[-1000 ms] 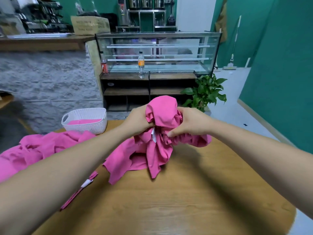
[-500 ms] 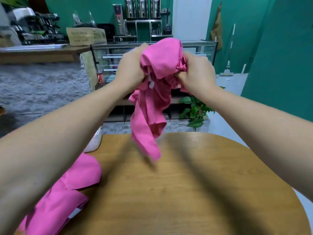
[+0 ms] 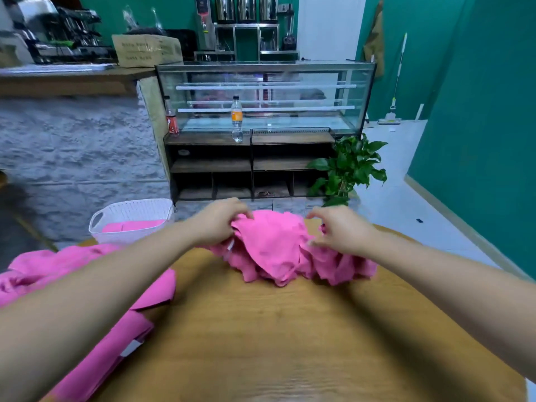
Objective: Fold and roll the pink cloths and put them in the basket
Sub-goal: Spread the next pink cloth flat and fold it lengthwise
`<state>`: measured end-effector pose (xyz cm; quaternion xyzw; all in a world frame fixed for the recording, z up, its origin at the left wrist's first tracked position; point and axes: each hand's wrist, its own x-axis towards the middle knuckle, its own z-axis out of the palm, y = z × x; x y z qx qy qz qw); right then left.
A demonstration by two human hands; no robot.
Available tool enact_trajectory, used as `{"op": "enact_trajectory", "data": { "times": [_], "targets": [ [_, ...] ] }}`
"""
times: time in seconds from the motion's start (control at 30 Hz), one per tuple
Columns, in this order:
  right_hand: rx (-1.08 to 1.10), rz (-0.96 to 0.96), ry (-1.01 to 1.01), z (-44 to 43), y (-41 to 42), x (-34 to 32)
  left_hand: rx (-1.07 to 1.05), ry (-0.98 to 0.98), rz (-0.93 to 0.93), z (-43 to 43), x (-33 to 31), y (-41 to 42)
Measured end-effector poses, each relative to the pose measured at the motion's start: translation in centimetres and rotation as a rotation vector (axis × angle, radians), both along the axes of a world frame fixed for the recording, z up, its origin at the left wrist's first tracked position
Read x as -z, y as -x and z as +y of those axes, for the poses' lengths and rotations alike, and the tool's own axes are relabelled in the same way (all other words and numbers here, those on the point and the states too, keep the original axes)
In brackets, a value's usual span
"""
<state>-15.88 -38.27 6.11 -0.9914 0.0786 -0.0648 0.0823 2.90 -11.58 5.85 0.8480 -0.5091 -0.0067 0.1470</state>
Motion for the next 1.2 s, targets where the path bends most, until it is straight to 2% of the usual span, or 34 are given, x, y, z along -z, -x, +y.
{"op": "enact_trajectory", "data": {
  "times": [0.13, 0.27, 0.33, 0.43, 0.5, 0.6, 0.67, 0.73, 0.8, 0.87, 1.03, 1.1, 1.2],
  "targets": [
    [-0.055, 0.175, -0.106, 0.3, 2.1, 3.5, -0.008, -0.126, 0.171, 2.4, 2.8, 1.9],
    [-0.054, 0.482, -0.476, 1.2, 5.0, 5.2, 0.057, -0.2, 0.529, 4.3, 2.5, 4.6],
    [-0.099, 0.663, -0.583, 1.5, 6.5, 5.5, 0.093, -0.325, 0.722, 5.1, 2.5, 5.9],
    [-0.212, 0.869, -0.596, 2.0, 7.9, 5.2, 0.172, -0.554, 0.986, 5.6, 2.8, 7.0],
    [-0.244, 0.845, -0.596, 2.2, 8.0, 4.7, 0.154, -0.571, 1.053, 5.4, 2.8, 6.8],
    [-0.203, 0.635, -0.753, 2.0, 6.9, 3.5, 0.057, -0.344, 0.97, 4.6, 2.7, 6.6],
    [-0.162, 0.351, -0.809, 1.5, 5.7, 3.1, -0.049, -0.069, 0.874, 3.7, 3.4, 6.4],
    [-0.115, -0.012, -0.609, 0.2, 4.2, 3.7, -0.158, 0.157, 0.734, 2.7, 4.8, 6.0],
    [-0.036, -0.223, -0.328, -1.0, 3.1, 5.5, -0.199, 0.198, 0.517, 1.9, 6.6, 5.9],
    [-0.023, -0.225, -0.265, -1.4, 3.0, 8.0, -0.161, 0.157, 0.338, 1.4, 8.6, 6.6],
    [0.009, -0.122, -0.358, 1.1, 5.9, 15.0, -0.14, 0.205, 0.223, 1.6, 14.0, 9.6],
    [0.063, -0.073, -0.291, 2.7, 7.8, 17.2, -0.166, 0.163, 0.136, 2.4, 16.4, 10.8],
    [0.075, -0.108, -0.225, 4.4, 10.4, 19.3, -0.148, 0.096, -0.052, 4.5, 18.4, 13.0]
  ]
}}
